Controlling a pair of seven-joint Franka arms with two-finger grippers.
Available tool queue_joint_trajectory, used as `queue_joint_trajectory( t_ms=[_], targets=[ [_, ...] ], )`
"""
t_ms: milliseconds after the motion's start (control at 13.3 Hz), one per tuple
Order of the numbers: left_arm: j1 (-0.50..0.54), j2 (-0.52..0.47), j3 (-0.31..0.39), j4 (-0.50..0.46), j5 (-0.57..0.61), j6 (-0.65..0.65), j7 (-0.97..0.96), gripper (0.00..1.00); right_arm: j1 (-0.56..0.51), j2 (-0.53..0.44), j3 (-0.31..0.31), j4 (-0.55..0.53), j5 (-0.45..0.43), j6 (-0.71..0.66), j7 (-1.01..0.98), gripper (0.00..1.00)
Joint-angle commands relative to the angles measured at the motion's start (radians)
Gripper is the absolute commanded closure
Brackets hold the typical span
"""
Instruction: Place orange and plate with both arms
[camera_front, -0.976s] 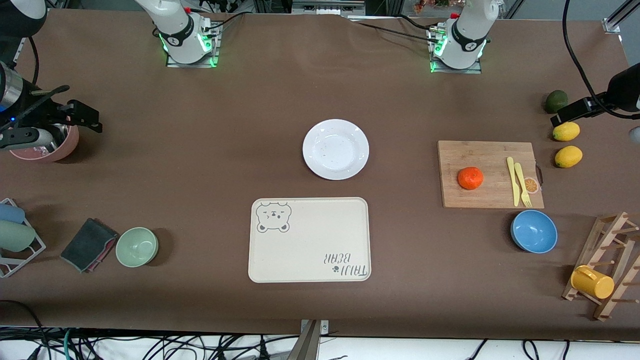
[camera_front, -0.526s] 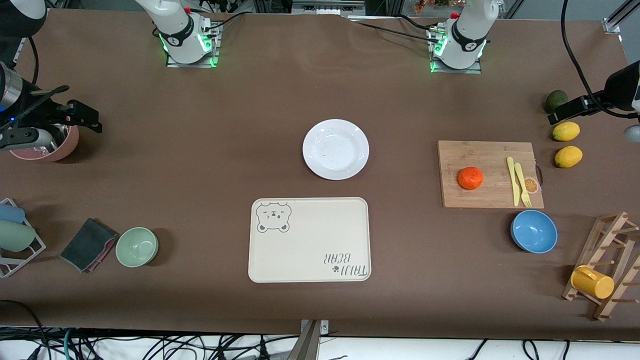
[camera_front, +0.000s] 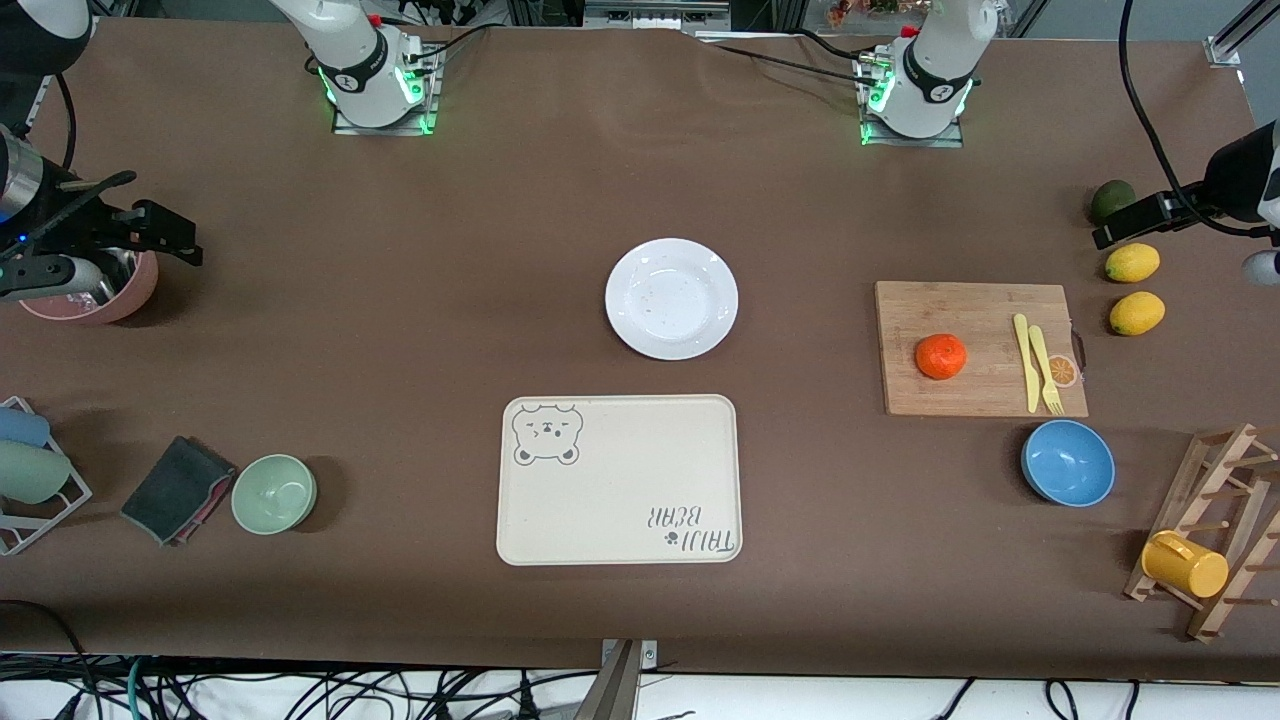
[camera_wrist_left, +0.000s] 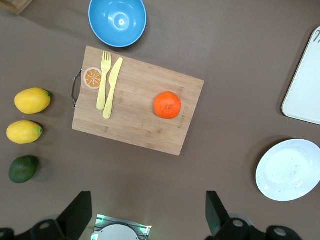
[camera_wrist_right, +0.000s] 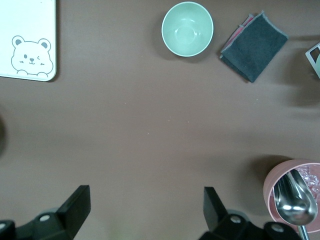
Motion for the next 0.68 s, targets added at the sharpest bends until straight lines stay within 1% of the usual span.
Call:
queue_joint_trajectory(
  t_ms=[0, 601],
  targets=[
    [-0.012, 0.007, -0.006, 0.011, 0.042, -0.011, 0.019, 0.00, -0.012, -0.006, 0.006, -0.003, 0.014, 0.007, -0.002, 0.00],
    [-0.020, 0.021, -0.033, 0.005, 0.050, -0.002, 0.018, 0.00, -0.013, -0.006, 0.004, -0.003, 0.014, 0.006, -0.004, 0.00]
  ],
)
